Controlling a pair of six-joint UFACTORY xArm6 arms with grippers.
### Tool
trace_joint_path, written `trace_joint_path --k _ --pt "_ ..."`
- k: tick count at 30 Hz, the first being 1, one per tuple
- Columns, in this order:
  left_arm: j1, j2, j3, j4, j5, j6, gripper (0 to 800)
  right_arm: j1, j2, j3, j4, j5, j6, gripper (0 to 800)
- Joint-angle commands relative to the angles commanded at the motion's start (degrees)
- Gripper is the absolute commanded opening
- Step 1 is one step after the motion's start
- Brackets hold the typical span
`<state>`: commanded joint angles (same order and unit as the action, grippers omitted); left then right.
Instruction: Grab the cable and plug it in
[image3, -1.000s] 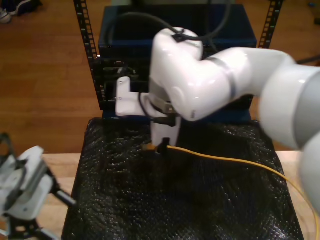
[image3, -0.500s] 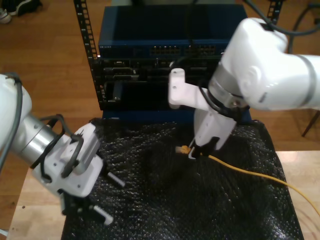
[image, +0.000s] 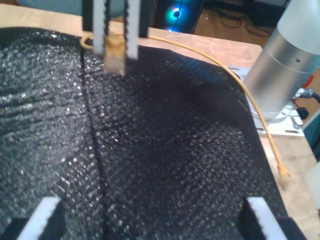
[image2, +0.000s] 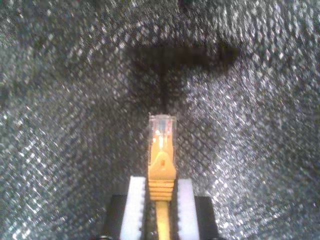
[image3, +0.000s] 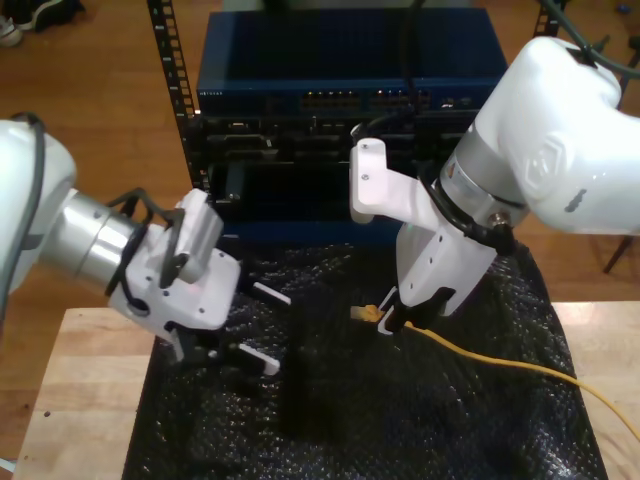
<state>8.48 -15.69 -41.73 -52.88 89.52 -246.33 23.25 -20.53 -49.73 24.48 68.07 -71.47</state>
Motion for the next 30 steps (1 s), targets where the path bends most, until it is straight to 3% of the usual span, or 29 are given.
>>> trace_joint_path --k 14,30 --pt "-0.5 -0.3 -0.2 -5.6 0.1 0.4 785 0.5 0.4 -2.0 4.5 0.0 0.0 6" --pt "-0.7 -1.1 -0.5 -8.9 0.7 2.2 585 0.5 2.8 -3.4 6.9 -0.1 0.0 6"
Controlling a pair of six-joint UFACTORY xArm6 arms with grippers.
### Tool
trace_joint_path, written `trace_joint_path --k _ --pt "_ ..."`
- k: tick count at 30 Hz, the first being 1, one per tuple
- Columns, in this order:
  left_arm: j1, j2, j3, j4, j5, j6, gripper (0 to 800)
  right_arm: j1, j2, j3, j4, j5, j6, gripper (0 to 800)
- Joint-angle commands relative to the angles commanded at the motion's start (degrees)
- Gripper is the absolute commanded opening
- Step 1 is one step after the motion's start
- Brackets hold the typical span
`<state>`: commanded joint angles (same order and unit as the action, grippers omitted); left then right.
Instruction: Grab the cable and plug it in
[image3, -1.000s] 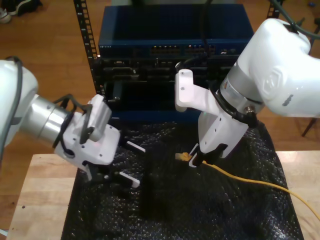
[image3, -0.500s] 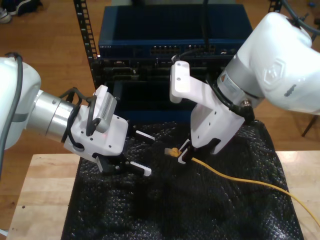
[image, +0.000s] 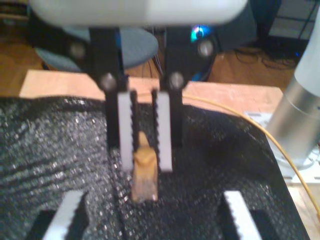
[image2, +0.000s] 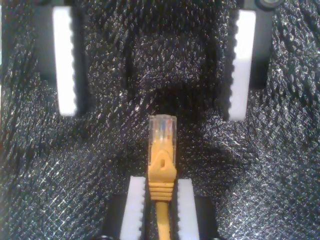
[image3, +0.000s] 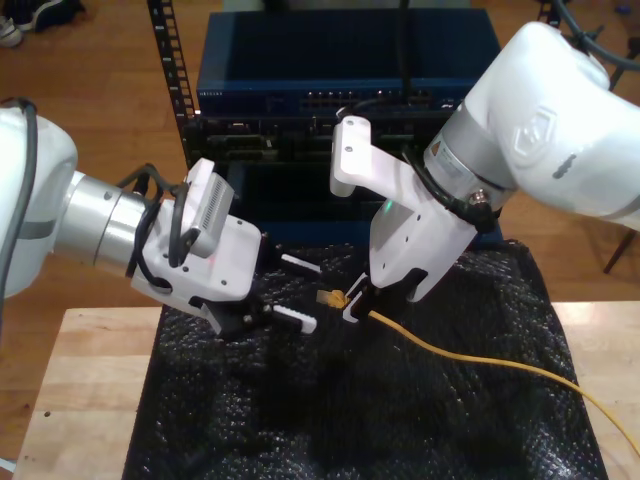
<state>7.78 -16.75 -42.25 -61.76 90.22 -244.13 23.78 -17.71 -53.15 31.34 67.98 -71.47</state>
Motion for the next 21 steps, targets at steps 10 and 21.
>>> trace_joint_path --k 10,21 --pt "0.2 -0.1 0.5 -0.1 0.0 -0.2 460 0.0 0.0 -0.1 0.1 0.0 0.1 6" --pt "0.4 -0.3 0.7 -1.8 0.3 -0.1 340 0.0 0.0 0.0 0.1 -0.1 0.0 6"
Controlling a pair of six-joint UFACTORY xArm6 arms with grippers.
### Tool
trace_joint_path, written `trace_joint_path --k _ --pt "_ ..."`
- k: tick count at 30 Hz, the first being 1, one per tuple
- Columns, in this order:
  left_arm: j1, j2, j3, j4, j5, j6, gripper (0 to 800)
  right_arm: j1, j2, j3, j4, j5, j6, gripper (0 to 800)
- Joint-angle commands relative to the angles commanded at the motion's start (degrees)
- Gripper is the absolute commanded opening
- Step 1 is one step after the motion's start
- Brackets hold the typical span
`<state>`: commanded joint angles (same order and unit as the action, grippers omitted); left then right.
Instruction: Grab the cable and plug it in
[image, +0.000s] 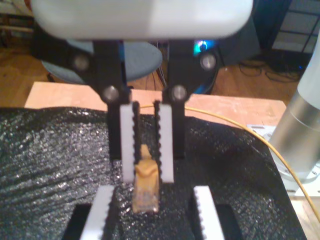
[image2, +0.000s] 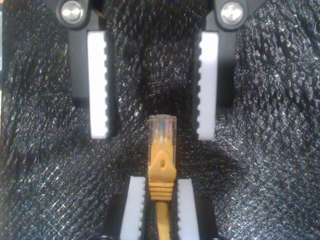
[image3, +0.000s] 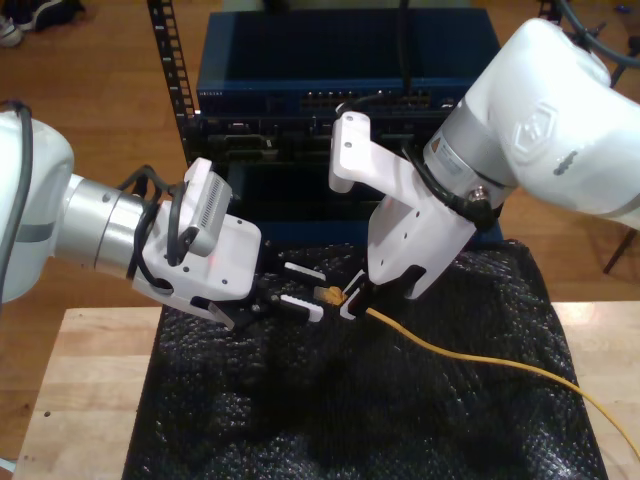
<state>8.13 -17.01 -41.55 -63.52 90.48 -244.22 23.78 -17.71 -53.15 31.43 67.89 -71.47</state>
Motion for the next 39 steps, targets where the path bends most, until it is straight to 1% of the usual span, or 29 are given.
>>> trace_joint_path --k 7,14,20,22,29,31,33,35,37,39 --pt "0.0 0.0 0.3 0.0 0.9 0.0 339 0.0 0.0 0.0 0.1 0.0 0.0 6" --pt "0.0 0.0 0.4 -0.1 1.1 0.0 276 -0.1 0.0 0.0 0.1 0.0 0.0 6" --pt "0.0 0.1 0.5 -0.1 1.0 -0.2 261 -0.1 -0.1 0.0 0.1 -0.1 0.0 6" --pt "0.0 0.1 0.5 -0.1 1.0 -0.4 241 -0.1 -0.1 0.0 0.1 -0.1 0.0 6" --pt "0.0 0.2 0.5 -0.1 0.9 -0.4 213 -0.1 -0.1 0.0 0.1 -0.1 -0.1 6" --pt "0.0 0.2 0.5 -0.1 0.9 -0.5 183 0.0 0.0 0.0 0.1 -0.1 -0.1 6" --pt "0.0 0.2 0.5 -0.1 0.9 -0.5 182 0.0 0.0 0.0 0.1 -0.1 -0.1 6" --pt "0.0 0.2 0.5 -0.1 0.8 -0.6 143 0.0 0.0 0.0 0.1 -0.1 -0.1 6" --pt "0.0 0.2 0.5 -0.1 0.8 -0.6 140 0.0 0.0 0.0 0.1 -0.1 -0.1 6" --pt "-0.1 0.2 0.5 -0.1 0.9 -0.6 62 0.0 0.0 0.0 0.1 -0.1 -0.1 6"
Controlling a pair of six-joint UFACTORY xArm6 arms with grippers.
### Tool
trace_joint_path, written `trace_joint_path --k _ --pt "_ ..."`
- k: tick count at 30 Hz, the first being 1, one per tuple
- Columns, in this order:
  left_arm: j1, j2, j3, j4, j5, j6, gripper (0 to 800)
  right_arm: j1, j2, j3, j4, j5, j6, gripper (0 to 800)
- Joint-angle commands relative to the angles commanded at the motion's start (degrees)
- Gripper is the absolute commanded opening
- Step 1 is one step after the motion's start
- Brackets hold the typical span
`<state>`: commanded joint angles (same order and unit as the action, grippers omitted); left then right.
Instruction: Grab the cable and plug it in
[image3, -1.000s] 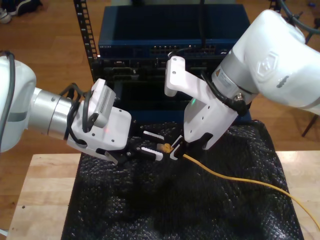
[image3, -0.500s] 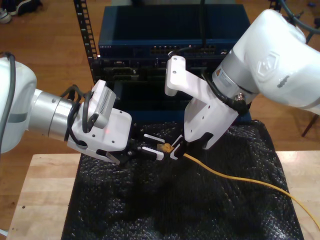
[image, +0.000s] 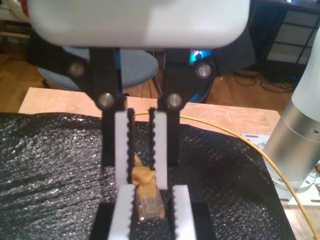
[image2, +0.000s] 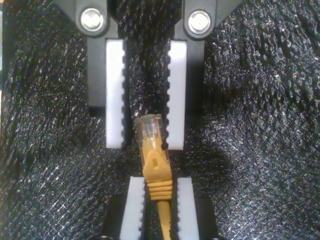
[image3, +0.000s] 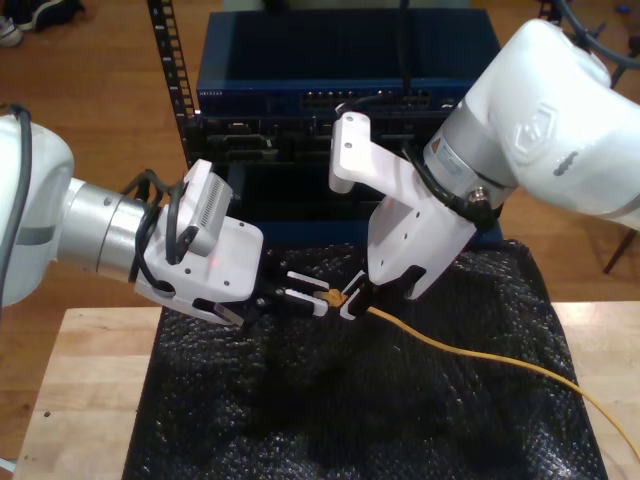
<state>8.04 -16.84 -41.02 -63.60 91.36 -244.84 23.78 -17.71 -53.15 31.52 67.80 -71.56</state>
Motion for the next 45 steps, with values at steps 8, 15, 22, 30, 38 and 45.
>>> trace_joint_path --k 8,15,22,30,38,45 --pt "0.0 0.0 0.0 0.0 0.0 0.0 34 0.0 0.0 0.0 0.0 0.0 0.0 6" --pt "0.1 0.0 0.1 0.1 0.0 0.0 3 0.0 -0.1 -0.1 0.0 0.2 -0.1 317" --pt "0.1 0.3 -0.2 0.0 -0.1 -0.4 3 -0.4 -0.4 -0.3 -0.2 0.4 -0.9 608" --pt "0.2 0.7 -0.8 -0.2 0.0 -4.6 3 -0.6 -1.4 -2.1 -0.1 0.4 -7.6 762" --pt "0.7 1.0 -0.9 -1.8 3.4 -9.5 3 -0.4 -1.4 -5.8 0.0 1.6 -8.1 791" --pt "2.9 2.4 -0.8 -5.1 6.3 -11.6 3 -0.5 -4.0 -6.2 0.1 1.7 -8.4 783"
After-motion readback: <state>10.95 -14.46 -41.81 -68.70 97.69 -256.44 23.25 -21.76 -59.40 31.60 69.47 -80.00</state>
